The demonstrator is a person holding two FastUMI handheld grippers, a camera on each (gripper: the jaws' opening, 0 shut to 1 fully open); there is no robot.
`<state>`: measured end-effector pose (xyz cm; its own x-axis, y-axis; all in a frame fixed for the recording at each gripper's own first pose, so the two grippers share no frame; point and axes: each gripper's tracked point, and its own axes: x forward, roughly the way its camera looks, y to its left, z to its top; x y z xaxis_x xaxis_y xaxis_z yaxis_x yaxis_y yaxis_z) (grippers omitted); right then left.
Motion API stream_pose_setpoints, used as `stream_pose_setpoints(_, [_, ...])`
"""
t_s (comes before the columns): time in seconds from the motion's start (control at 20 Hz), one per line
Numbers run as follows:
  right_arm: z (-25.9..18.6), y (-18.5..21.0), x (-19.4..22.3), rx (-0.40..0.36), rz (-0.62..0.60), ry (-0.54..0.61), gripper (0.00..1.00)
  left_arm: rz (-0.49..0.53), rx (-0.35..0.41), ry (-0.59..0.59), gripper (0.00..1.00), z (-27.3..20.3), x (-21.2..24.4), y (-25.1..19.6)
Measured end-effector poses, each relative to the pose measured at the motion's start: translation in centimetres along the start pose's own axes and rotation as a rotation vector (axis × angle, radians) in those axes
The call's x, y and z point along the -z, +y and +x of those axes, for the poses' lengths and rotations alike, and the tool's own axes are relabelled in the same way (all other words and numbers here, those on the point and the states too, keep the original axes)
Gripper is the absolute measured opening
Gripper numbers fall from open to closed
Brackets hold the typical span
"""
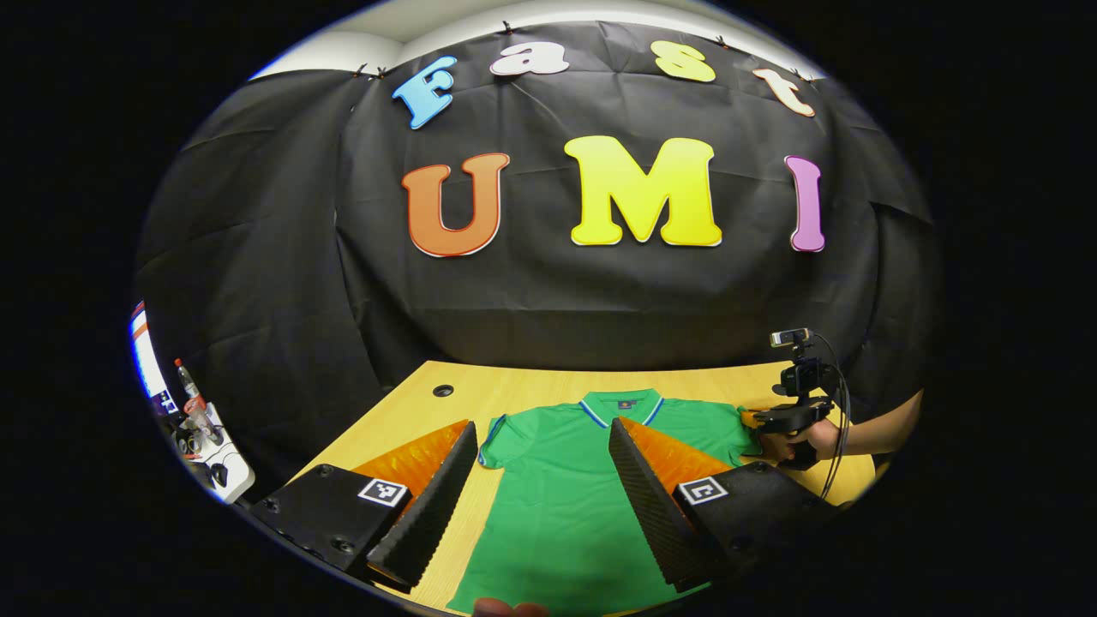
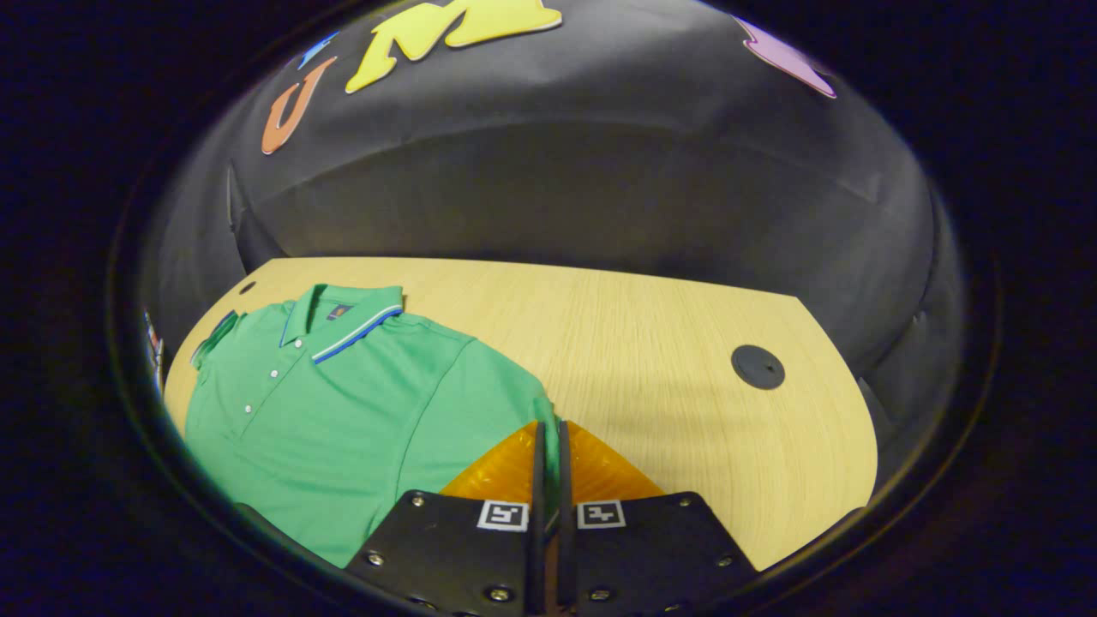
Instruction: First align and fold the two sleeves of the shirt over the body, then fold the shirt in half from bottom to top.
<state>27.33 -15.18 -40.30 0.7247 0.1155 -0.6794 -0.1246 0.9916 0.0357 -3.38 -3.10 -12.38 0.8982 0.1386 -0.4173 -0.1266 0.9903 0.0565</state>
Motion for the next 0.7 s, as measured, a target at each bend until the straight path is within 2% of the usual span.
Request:
stream_pose_setpoints(0.1, [-0.2,0.5,-0.5,0.007,0.006,0.003,0.07,-0.003,-0.015,-0.012,0.99,-0.5,-0.4,0.7])
stream_pose_setpoints(0.15, [-0.3,0.6,-0.2,0.011,0.015,0.014,0.01,-0.004,-0.021,-0.014,0.94,-0.6,-0.4,1.0])
stream_pose_setpoints(0.2, [-0.8,0.7,-0.4,0.010,0.027,0.009,0.01,-0.005,-0.025,-0.013,0.99,-0.8,-0.4,1.2])
stream_pose_setpoints(0.25, [-1.3,0.7,-1.2,0.017,0.036,-0.004,0.01,-0.008,-0.027,-0.015,0.99,-0.9,-0.2,1.3])
stream_pose_setpoints(0.3, [-1.8,0.5,-2.1,0.027,0.039,-0.030,0.01,-0.014,-0.029,-0.019,0.94,-1.0,-0.2,1.5])
stream_pose_setpoints(0.35, [-2.4,0.6,-2.9,0.037,0.039,-0.048,0.01,-0.021,-0.030,-0.020,0.99,-1.1,-0.2,1.7])
stream_pose_setpoints(0.55, [-4.8,2.3,-5.1,0.054,-0.014,-0.072,0.01,-0.056,-0.039,-0.020,0.99,-1.2,0.3,2.8])
stream_pose_setpoints(0.6, [-5.4,2.9,-5.7,0.061,-0.031,-0.074,0.01,-0.066,-0.040,-0.019,0.94,-1.2,0.3,3.2])
stream_pose_setpoints(0.65, [-6.1,3.8,-6.4,0.054,-0.036,-0.085,0.01,-0.075,-0.044,-0.020,0.94,-1.4,0.4,3.6])
stream_pose_setpoints(0.7, [-6.7,4.8,-7.1,0.052,-0.036,-0.089,0.01,-0.084,-0.049,-0.020,0.99,-1.4,0.5,4.1])
